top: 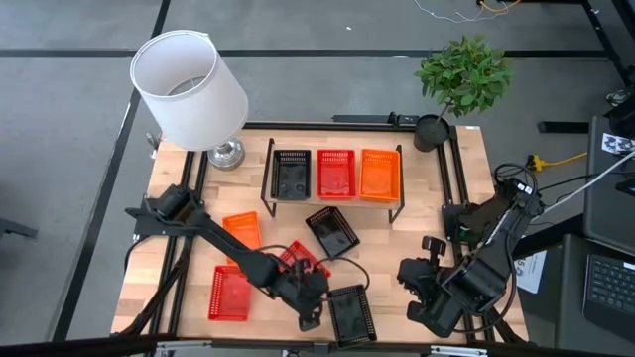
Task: Stack baskets on shelf by color
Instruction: Stack the right red bin on top of the red bin on the shelf
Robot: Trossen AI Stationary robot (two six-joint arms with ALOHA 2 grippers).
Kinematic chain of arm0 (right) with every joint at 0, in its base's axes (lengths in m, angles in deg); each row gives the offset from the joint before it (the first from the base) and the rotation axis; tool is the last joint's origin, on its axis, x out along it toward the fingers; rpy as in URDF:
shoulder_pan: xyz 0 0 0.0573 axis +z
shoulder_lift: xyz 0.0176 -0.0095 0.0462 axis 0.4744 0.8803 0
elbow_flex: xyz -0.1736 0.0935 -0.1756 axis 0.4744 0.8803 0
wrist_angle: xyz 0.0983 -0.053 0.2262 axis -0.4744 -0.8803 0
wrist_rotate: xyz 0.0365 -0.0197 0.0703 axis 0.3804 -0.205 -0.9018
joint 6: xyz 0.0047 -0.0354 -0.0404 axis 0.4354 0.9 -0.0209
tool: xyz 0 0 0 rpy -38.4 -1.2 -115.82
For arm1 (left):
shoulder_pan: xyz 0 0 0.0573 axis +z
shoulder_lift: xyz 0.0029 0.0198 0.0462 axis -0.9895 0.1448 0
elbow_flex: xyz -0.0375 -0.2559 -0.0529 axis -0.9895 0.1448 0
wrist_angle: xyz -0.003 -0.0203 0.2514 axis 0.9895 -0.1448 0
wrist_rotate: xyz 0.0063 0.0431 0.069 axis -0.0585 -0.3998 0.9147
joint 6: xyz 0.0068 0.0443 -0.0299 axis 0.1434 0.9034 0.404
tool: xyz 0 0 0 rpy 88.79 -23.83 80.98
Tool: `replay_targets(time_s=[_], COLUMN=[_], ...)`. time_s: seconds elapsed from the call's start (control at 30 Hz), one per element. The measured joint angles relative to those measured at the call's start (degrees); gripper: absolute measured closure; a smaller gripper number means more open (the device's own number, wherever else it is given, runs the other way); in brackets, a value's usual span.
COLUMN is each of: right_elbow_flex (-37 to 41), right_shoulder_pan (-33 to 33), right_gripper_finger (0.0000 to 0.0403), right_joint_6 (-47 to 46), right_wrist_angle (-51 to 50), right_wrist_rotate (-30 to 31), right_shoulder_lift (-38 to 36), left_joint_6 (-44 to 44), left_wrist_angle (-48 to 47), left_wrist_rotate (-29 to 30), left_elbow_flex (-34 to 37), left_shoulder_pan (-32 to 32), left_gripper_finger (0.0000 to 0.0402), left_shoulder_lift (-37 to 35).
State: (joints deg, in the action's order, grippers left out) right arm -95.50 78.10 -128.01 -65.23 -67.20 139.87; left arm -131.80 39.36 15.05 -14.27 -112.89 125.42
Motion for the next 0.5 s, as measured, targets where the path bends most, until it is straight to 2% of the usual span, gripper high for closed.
replay_targets(time_s=[0.17,0.33,0.5], right_elbow_flex=[0.02,0.02,0.02], right_shoulder_pan=[0.02,0.04,0.04], right_gripper_finger=[0.0344,0.0344,0.0344], right_joint_6=[0.07,0.13,0.2], right_wrist_angle=[0.0,-0.01,-0.02], right_wrist_rotate=[0.02,0.0,0.01], right_shoulder_lift=[0.0,0.0,0.0], left_joint_6=[-3.6,-11.06,-15.12], left_wrist_angle=[-6.51,-15.42,-16.56], left_wrist_rotate=[-1.33,-4.13,-7.43], left_elbow_flex=[-1.97,-2.03,-2.28], left_shoulder_pan=[-0.94,-3.23,-5.99], left_gripper_finger=[0.0335,0.0335,0.0335], left_shoulder_lift=[2.14,1.75,1.68])
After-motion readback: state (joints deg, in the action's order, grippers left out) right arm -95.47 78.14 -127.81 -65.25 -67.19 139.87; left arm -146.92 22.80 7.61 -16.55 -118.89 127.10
